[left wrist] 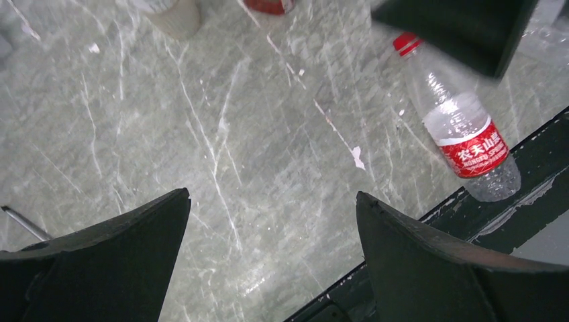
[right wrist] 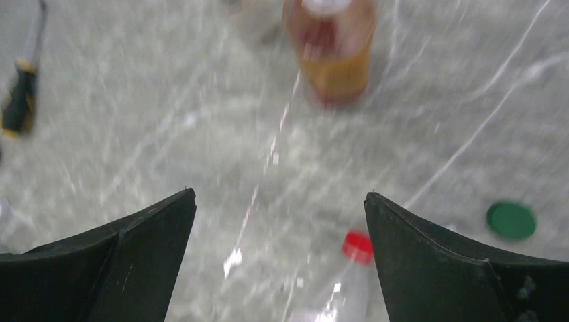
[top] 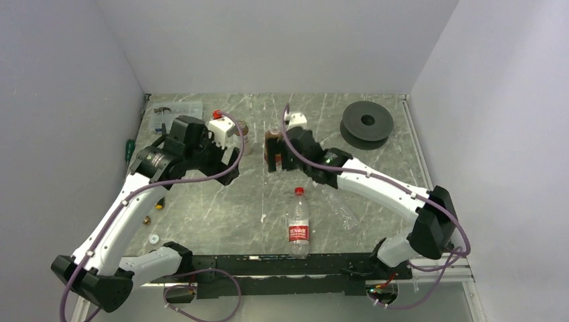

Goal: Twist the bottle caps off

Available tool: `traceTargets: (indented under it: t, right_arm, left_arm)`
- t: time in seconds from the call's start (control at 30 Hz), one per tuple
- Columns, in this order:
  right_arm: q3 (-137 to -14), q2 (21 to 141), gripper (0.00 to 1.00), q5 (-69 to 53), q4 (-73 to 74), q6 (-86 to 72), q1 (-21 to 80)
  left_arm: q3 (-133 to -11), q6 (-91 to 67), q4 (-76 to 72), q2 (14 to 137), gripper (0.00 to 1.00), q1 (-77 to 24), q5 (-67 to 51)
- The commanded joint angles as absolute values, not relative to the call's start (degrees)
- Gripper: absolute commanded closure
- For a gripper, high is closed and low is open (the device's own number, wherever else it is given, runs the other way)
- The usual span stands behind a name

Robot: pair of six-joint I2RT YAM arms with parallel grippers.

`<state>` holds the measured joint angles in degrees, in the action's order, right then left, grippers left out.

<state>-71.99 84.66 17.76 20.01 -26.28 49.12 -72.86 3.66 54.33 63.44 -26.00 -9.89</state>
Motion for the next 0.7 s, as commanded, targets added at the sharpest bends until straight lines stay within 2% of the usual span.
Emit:
traceTargets:
  t: [0.0,0.2,0.5,0.67]
  right_arm:
    - [-67.52,83.81,0.00,16.57,34.88,-34.64,52.75]
    - [-60.99,83.09,0.00,13.31,33.47,-36.98,53.26]
    - [-58.31,91.22,0.01,12.32,28.84,-38.35,53.50]
    - [-56.21,94.77,0.08,12.30,26.12,-39.25,53.68]
  left_arm:
    - [-71.50,4.66,49.44,58.34,0.00,-25.83,-12.51]
    - [-70.96,3.84,49.61,58.29,0.01,-25.84,-13.62]
    - [-70.72,3.86,49.31,57.84,0.01,-25.84,-15.03]
    - [-70.86,3.55,49.57,57.96,0.01,-25.84,-15.16]
